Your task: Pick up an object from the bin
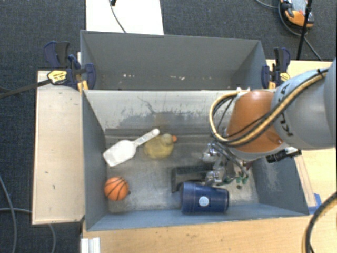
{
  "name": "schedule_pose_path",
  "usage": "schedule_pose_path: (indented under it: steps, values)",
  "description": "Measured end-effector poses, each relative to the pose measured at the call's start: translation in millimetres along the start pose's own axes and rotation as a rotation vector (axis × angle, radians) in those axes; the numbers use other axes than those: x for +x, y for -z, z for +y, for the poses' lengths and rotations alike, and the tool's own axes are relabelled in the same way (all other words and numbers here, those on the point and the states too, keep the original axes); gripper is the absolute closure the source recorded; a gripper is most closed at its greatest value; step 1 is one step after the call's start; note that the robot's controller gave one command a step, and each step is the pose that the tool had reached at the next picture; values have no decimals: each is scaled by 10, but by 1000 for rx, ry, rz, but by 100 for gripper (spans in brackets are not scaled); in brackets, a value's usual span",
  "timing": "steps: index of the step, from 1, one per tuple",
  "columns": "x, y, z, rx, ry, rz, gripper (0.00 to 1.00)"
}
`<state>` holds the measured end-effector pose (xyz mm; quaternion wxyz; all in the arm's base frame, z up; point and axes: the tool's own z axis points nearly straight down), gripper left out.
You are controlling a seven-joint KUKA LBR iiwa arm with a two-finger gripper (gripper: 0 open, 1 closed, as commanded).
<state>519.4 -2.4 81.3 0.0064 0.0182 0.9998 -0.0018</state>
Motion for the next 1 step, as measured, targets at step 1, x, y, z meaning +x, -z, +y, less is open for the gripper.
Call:
schedule_pose_path:
  steps: [1]
  values:
    - [2,1204,-9,-4,69,14,100]
